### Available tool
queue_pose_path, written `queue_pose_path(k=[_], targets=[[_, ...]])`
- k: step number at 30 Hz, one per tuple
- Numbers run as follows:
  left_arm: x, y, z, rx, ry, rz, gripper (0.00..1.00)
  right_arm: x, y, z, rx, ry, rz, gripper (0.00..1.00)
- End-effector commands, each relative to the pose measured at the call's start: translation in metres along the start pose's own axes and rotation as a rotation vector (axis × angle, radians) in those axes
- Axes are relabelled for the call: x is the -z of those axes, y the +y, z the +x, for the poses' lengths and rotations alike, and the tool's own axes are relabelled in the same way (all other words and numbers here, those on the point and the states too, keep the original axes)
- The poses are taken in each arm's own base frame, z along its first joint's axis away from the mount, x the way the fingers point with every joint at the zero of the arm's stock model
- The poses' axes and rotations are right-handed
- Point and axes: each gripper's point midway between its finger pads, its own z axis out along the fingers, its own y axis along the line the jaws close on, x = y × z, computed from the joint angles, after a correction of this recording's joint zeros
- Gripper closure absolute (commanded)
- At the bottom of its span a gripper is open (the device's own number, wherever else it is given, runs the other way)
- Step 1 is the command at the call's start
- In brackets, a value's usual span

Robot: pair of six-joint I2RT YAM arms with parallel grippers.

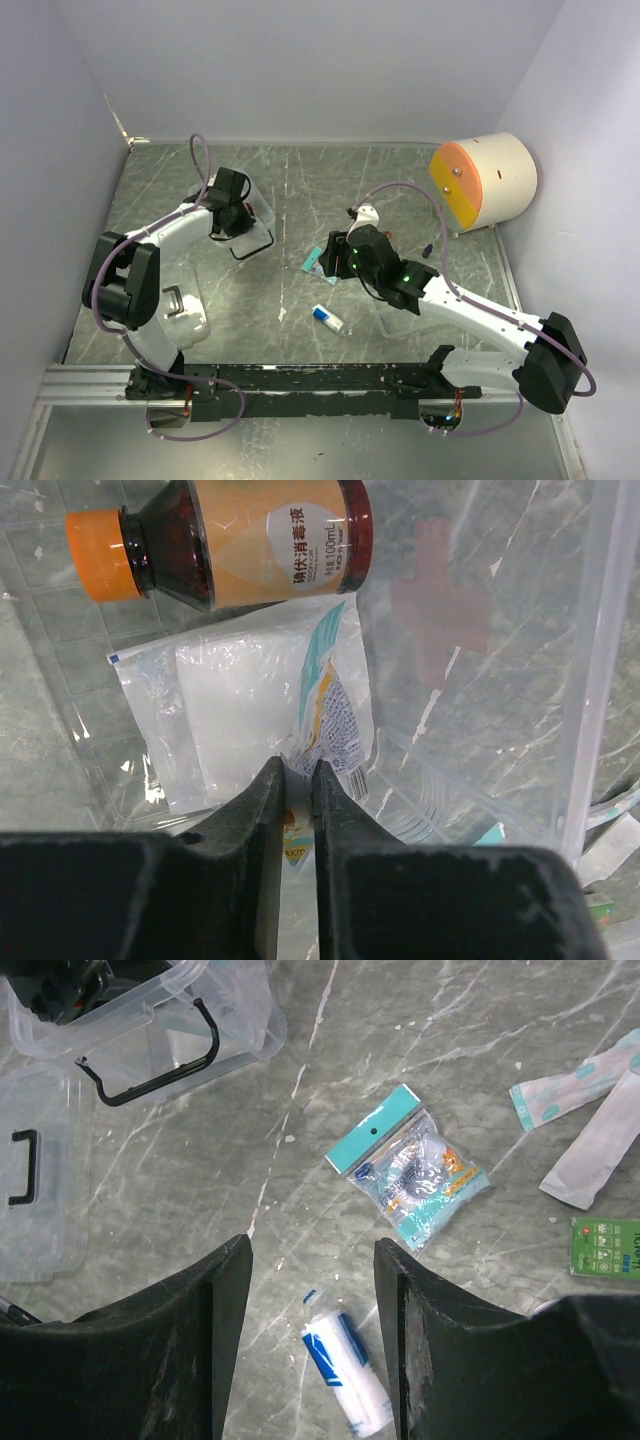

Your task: Organize the medicine kit

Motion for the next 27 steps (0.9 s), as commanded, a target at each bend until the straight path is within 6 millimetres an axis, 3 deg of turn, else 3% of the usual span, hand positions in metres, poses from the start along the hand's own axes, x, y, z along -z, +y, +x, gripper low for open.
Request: queue_pose_path(k=[1, 9, 18, 22, 27], targets=[[-0.001, -0.005, -0.008, 0.003, -0.023, 0.02, 0.75, -0.001, -0.002, -0.001, -0.007, -0.013, 0.0, 0.48], [0.001, 0.012, -0.017, -0.045, -0.065, -0.069, 0.57, -0.004, 0.0, 0.003, -0.021, 0.001, -0.01, 0.48], [0.013, 0.017, -0.03, -0.086, -0.11, -0.105, 0.57, -0.004, -0.004, 0.005, -0.035, 0.006, 0.005, 0.48], [0.029, 0.011, -0.039, -0.103, -0.144, -0.071, 0.57, -0.002, -0.009, 0.005, -0.039, -0.003, 0.03, 0.48], [0.076, -0.015, -0.049, -0.17, -0.192, 0.087, 0.53, -0.003, -0.019, 0.017, -0.103, 0.009, 0.068, 0.5]])
